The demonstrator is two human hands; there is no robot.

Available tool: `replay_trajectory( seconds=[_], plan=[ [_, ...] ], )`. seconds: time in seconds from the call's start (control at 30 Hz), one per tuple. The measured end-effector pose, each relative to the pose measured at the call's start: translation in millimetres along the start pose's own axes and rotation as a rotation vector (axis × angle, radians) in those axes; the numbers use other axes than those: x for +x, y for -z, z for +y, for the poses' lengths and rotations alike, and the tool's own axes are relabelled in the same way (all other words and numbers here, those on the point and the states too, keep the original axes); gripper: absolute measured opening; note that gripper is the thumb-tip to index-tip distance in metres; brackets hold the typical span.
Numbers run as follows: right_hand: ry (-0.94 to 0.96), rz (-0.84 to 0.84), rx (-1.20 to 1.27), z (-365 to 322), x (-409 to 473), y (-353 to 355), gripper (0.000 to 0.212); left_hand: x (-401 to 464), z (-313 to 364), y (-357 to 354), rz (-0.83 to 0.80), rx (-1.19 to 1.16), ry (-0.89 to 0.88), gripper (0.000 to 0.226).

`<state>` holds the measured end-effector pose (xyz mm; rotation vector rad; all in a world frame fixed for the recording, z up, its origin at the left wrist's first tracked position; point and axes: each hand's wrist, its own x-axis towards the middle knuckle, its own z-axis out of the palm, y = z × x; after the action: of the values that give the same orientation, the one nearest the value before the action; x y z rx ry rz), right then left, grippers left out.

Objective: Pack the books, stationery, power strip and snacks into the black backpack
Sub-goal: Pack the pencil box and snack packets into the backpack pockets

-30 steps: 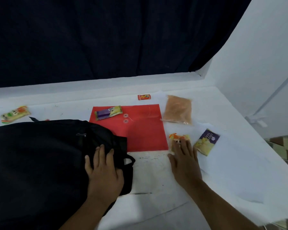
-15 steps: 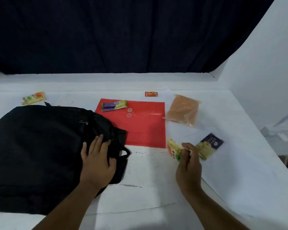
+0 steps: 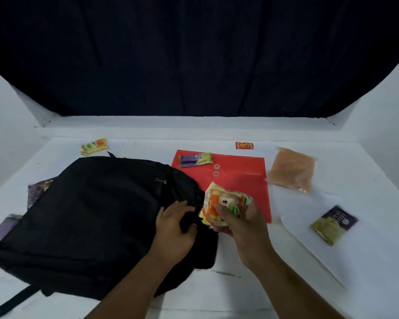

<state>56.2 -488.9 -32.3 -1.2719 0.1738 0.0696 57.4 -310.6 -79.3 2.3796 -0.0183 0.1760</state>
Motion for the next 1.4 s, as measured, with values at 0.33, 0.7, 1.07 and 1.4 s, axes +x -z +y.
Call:
replay_trajectory(
  seconds=[0.33,0.7,1.07,1.4],
  plan=[
    [0.036,0.019,-0.159,19,1,-76,0.033,15,-47,86,-0.039,0.449,0.107,0.057],
    [-0.102,-0.344,-0.682,29,-2,-119,0.020,28,-49,155,0.062,-0.523,0.337,0.016],
    [0.030,-0.308,-0.782,11,7,-165,0.038,27,-52,173,0.009,-0.522,0.156,0.007],
    [0.130,-0.385,-0.896,29,4,-169,0.045,27,-48,177,0.063,-0.492,0.104,0.017]
  ],
)
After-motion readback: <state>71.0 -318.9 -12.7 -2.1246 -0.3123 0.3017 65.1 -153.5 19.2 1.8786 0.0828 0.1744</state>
